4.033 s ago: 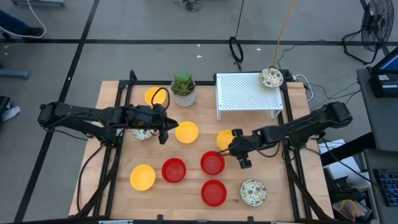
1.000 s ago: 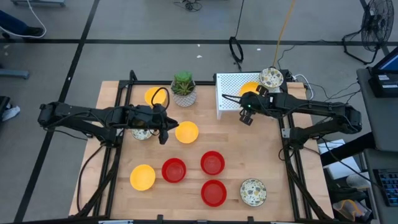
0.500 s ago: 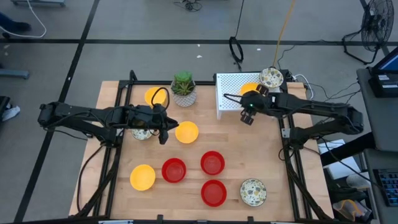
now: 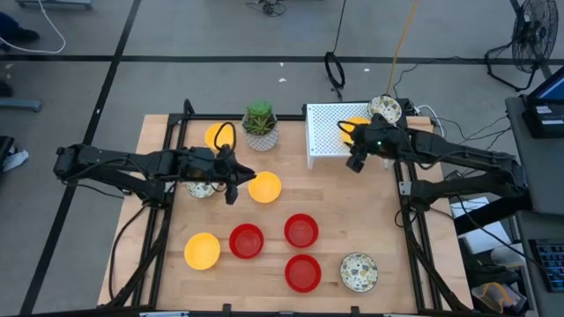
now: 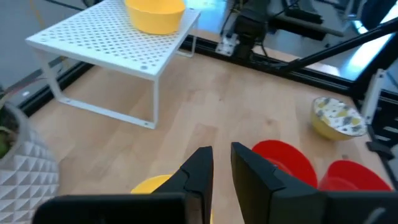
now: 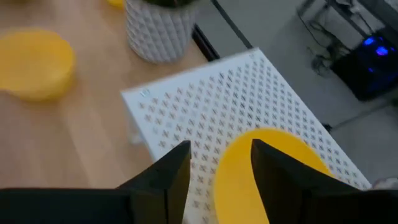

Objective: Pick & Place Mini bowls
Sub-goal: Put the red bowl on the shelf

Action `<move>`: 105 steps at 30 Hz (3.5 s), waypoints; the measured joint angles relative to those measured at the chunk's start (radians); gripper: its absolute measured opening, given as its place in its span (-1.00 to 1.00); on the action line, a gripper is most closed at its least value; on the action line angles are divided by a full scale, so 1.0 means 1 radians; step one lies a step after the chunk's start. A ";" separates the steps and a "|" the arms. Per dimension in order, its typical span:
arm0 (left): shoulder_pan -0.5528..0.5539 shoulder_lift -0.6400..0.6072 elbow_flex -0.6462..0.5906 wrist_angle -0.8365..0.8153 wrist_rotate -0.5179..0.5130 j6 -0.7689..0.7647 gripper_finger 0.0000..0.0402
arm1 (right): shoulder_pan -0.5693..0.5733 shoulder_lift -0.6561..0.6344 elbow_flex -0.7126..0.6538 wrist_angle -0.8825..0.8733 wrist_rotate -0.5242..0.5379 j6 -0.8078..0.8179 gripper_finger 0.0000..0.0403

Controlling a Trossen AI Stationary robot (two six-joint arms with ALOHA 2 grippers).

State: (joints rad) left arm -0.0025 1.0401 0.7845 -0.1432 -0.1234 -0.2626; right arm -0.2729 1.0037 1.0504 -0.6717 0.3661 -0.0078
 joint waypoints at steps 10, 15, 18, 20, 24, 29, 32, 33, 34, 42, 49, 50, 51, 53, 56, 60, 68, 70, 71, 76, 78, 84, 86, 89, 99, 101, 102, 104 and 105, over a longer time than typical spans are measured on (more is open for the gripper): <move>-0.041 0.038 0.000 0.029 0.149 -0.063 -0.24 | 0.001 -0.044 0.000 0.139 -0.180 0.031 -0.23; -0.125 0.117 0.000 0.041 0.228 -0.155 0.01 | 0.005 -0.047 0.000 0.197 -0.291 0.080 -0.23; -0.184 0.168 0.000 0.040 0.241 -0.205 0.08 | 0.022 -0.046 0.000 0.209 -0.319 0.098 -0.23; -0.223 0.202 0.000 0.041 0.254 -0.223 0.09 | 0.039 -0.046 0.000 0.209 -0.318 0.101 -0.23; -0.316 0.264 0.000 0.044 0.264 -0.226 0.08 | 0.066 -0.046 0.000 0.208 -0.318 0.101 -0.23; -0.427 0.342 0.000 0.048 0.257 -0.191 0.01 | 0.091 -0.046 0.000 0.208 -0.317 0.101 -0.23; -0.471 0.388 0.000 0.049 0.254 -0.194 -0.04 | 0.100 -0.046 0.000 0.208 -0.317 0.101 -0.23; -0.480 0.403 0.000 0.049 0.254 -0.197 -0.06 | 0.102 -0.046 0.000 0.209 -0.317 0.101 -0.23; -0.489 0.418 0.000 0.049 0.254 -0.204 -0.07 | 0.104 -0.046 0.000 0.209 -0.316 0.101 -0.23; -0.530 0.509 0.000 0.036 0.233 -0.239 -0.07 | 0.105 -0.046 0.000 0.212 -0.316 0.101 -0.23; -0.549 0.561 0.000 0.017 0.165 -0.223 -0.04 | 0.105 -0.046 0.000 0.212 -0.316 0.101 -0.23; -0.548 0.564 0.000 0.000 0.139 -0.214 -0.04 | 0.105 -0.046 0.000 0.212 -0.316 0.101 -0.23; -0.548 0.565 0.000 -0.009 0.118 -0.202 -0.05 | 0.105 -0.046 0.000 0.212 -0.316 0.101 -0.23; -0.548 0.566 0.000 -0.020 0.086 -0.168 -0.09 | 0.105 -0.046 0.000 0.211 -0.316 0.101 -0.23; -0.551 0.566 0.000 -0.025 0.073 -0.108 -0.22 | 0.105 -0.046 0.000 0.211 -0.316 0.101 -0.23; -0.555 0.566 0.000 -0.025 0.078 -0.035 -0.54 | 0.105 -0.046 0.000 0.211 -0.316 0.101 -0.23; -0.554 0.498 0.000 0.018 0.086 0.101 -0.92 | 0.105 -0.046 0.000 0.211 -0.316 0.101 -0.23; -0.555 0.457 -0.001 0.061 0.071 0.159 -0.92 | 0.105 -0.046 0.000 0.211 -0.316 0.101 -0.23; -0.551 0.431 0.000 0.092 0.061 0.189 -0.93 | 0.105 -0.046 0.000 0.211 -0.316 0.101 -0.23; -0.511 0.311 0.001 0.210 -0.051 0.303 -0.96 | 0.105 -0.046 0.000 0.211 -0.316 0.101 -0.23; -0.482 0.273 0.001 0.270 -0.089 0.347 -0.92 | 0.105 -0.046 0.000 0.211 -0.316 0.096 -0.23; -0.343 0.243 0.001 0.406 -0.079 0.475 -0.97 | 0.105 -0.046 0.000 0.211 -0.316 0.087 -0.23; -0.281 0.251 0.001 0.428 -0.045 0.507 -0.96 | 0.105 -0.046 0.000 0.211 -0.317 0.070 -0.23; -0.195 0.272 0.001 0.469 -0.006 0.555 -0.91 | 0.105 -0.046 0.000 0.211 -0.318 0.055 -0.23; -0.025 0.282 0.000 0.469 0.266 0.404 -0.92 | 0.161 -0.003 -0.003 0.267 -0.581 -0.299 -0.23; -0.025 0.283 0.000 0.448 0.324 0.370 -0.94 | 0.199 0.025 -0.024 0.351 -0.616 -0.348 -0.23; -0.026 0.283 0.000 0.436 0.358 0.348 -0.96 | 0.220 0.045 -0.038 0.391 -0.627 -0.373 -0.23; -0.026 0.283 0.000 0.415 0.433 0.304 -0.97 | 0.257 0.092 -0.062 0.474 -0.630 -0.421 -0.23; -0.028 0.283 0.000 0.409 0.471 0.280 -0.97 | 0.276 0.116 -0.076 0.511 -0.630 -0.448 -0.23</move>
State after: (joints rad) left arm -0.0303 1.3228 0.7849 0.2661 0.3471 0.0174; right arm 0.0028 1.1196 0.9747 -0.1605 -0.2636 -0.4555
